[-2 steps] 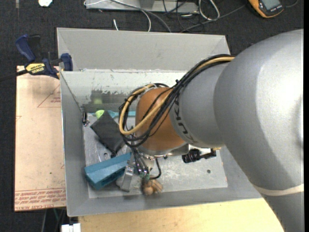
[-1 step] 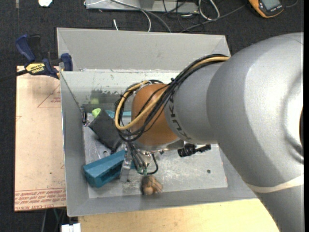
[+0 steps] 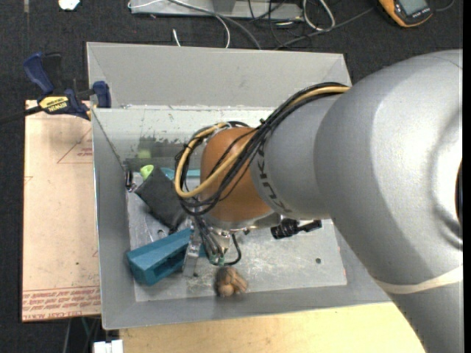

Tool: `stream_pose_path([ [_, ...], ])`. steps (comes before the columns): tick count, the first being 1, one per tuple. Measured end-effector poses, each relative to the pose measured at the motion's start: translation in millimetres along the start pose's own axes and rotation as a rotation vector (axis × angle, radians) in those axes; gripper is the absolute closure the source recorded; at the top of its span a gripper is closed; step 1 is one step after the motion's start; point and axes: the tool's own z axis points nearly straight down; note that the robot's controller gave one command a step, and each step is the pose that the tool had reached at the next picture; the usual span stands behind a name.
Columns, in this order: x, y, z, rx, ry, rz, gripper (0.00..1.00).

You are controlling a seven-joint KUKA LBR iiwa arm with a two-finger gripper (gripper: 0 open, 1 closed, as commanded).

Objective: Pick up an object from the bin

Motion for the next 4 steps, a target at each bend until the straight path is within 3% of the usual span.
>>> stream_pose_path([
  [1, 0.0, 0.0, 0.0, 0.000, 0.000, 0.000, 1.00],
  [2, -0.6, 1.0, 2.2, -0.005, -0.008, 0.001, 0.00],
  [3, -0.6, 1.2, 0.7, -0.004, -0.006, 0.000, 1.00],
  [4, -0.6, 1.2, 0.7, -0.005, -0.006, 0.000, 1.00],
])
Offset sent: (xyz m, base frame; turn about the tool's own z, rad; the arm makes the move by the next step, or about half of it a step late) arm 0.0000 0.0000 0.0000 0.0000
